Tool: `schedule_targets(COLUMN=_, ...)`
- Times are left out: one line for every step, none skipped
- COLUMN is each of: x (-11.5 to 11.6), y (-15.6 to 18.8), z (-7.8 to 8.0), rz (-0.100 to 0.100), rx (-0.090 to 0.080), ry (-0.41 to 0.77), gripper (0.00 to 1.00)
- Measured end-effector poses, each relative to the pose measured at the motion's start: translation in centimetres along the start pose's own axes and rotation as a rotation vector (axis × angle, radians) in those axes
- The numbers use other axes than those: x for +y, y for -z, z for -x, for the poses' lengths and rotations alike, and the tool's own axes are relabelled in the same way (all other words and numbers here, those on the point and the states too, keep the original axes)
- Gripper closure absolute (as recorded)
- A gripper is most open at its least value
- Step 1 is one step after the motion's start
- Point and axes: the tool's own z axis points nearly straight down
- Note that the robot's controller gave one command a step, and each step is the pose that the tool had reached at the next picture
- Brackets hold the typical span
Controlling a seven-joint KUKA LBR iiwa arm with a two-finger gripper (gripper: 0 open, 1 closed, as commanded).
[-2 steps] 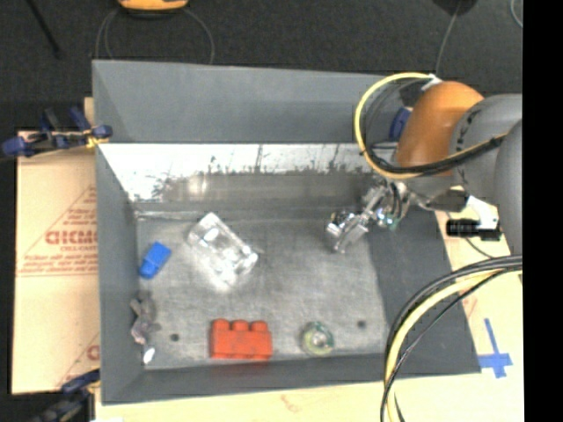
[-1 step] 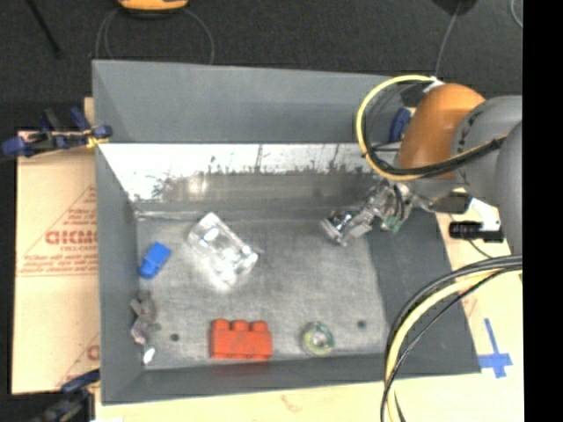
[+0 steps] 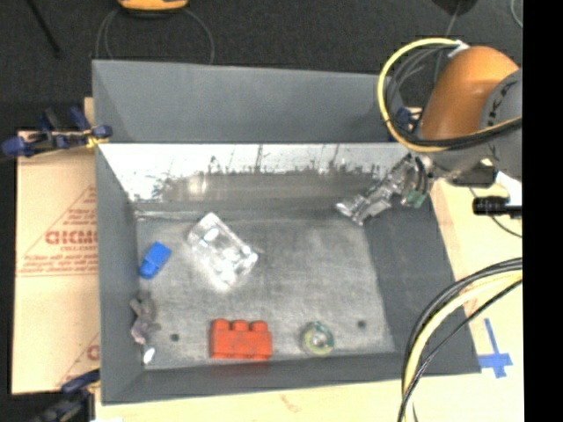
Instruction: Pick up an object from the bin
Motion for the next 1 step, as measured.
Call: schedule_targets(x=-0.02, y=0.36, z=0.16, rz=-0.004, rx=0.006, ry=0.003, gripper=1.00)
